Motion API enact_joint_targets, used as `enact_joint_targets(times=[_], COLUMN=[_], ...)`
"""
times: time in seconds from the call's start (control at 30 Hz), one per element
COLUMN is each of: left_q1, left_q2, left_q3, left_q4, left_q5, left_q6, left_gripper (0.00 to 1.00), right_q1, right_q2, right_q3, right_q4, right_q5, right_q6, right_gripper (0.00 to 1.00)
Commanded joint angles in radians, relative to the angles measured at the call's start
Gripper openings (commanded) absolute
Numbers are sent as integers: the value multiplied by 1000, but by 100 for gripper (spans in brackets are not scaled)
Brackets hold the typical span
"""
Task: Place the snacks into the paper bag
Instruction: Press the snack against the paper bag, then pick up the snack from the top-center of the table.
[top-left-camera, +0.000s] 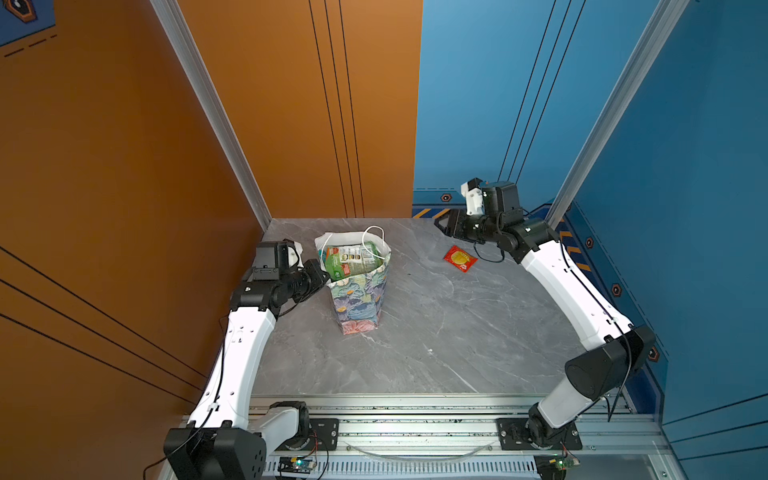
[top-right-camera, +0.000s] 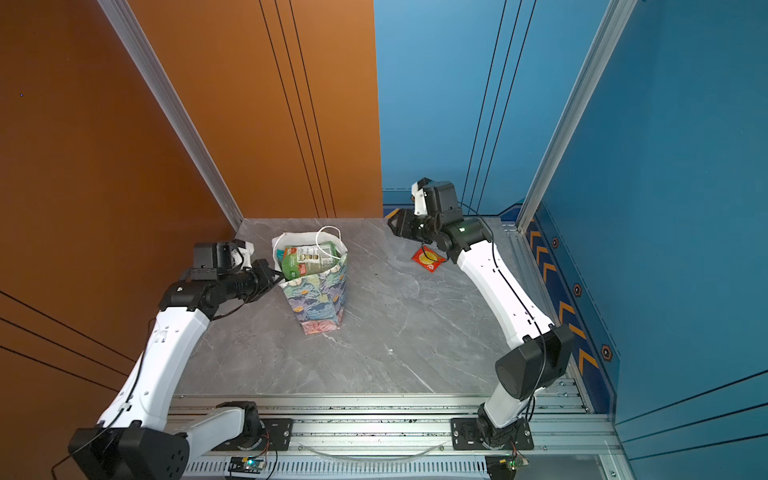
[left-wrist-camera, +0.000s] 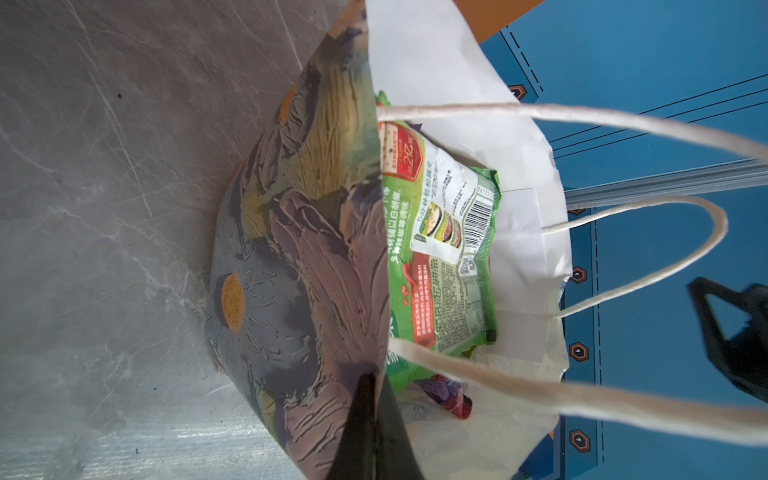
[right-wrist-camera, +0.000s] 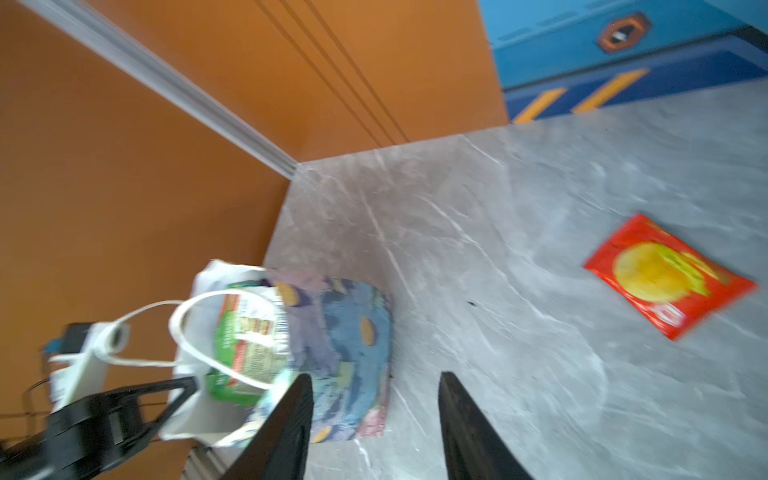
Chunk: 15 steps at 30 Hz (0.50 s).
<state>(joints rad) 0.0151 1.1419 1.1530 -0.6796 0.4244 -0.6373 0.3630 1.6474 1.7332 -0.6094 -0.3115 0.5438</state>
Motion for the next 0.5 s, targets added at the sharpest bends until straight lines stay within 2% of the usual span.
enact_joint_targets(times=[0.0, 0.17, 0.47], left_q1=[8, 8, 8], left_q2=[3, 2, 7], left_q3=[-1, -1, -2], left_q4=[-5, -5, -5], left_q5=[28, 27, 20], left_q6=[-3, -4, -5], left_gripper=[0, 0, 0], right_q1=[-80, -178, -268], right_q2=[-5, 77, 279], right_q3=[-114, -224, -259], right_q4=[37, 94, 196], right_q5=[22, 51, 116], right_q6=[20, 41, 99], right_gripper=[51, 51, 50])
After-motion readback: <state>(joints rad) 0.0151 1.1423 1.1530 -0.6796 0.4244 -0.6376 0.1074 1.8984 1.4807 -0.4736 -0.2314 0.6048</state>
